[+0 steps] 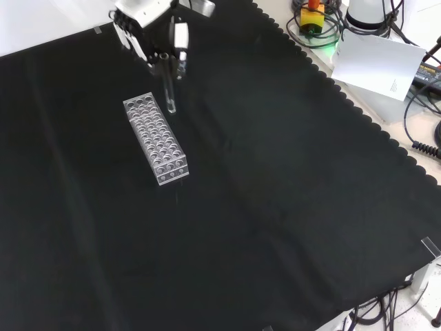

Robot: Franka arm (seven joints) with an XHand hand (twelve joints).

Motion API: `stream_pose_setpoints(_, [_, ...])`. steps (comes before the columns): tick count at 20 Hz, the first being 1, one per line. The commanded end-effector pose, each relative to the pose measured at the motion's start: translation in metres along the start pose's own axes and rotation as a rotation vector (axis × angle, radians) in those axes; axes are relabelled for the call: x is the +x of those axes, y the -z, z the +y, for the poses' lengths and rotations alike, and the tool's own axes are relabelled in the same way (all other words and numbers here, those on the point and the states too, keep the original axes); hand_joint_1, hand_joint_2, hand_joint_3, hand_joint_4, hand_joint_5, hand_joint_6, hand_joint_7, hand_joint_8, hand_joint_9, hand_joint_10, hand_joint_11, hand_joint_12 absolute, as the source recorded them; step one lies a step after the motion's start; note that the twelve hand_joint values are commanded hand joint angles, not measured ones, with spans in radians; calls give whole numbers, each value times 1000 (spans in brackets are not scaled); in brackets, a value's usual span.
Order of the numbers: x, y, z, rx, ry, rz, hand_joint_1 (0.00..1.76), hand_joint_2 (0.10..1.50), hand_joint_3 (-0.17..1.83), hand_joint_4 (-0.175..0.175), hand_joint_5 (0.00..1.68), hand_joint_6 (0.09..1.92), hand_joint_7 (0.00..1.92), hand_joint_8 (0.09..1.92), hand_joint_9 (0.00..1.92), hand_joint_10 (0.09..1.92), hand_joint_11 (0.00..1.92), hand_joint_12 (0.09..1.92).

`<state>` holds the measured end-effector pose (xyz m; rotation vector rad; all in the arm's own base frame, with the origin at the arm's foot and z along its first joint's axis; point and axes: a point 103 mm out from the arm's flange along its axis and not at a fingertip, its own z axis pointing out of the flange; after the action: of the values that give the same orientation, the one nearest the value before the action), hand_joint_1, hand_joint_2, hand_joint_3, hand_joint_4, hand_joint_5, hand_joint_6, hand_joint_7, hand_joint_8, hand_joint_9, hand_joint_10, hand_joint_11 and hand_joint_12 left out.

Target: Shake the test tube.

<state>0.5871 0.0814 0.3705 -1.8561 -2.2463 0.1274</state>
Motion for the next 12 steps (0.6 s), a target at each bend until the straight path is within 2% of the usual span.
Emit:
stream_pose_setpoints(1, [-64,8,-18,4,-143,-67,1243,607,622,-175,1573,87,1898,172,1816,168,1462,710])
stream_pose_setpoints(3, [-83,13,-23,-1,-192,-84,1243,607,622,-175,1573,87,1898,172,1816,168,1462,709])
stream_pose_setpoints(7, [-107,18,-29,-3,-271,-88,1243,606,622,-175,1573,87,1898,171,1816,167,1461,709])
stream_pose_setpoints(9, [-108,18,-28,-3,-282,-89,1243,606,622,-175,1573,87,1899,171,1817,167,1461,709])
stream_pose_setpoints(12, [-102,17,-25,-5,-264,-77,1243,606,622,-175,1573,87,1899,170,1817,167,1461,709])
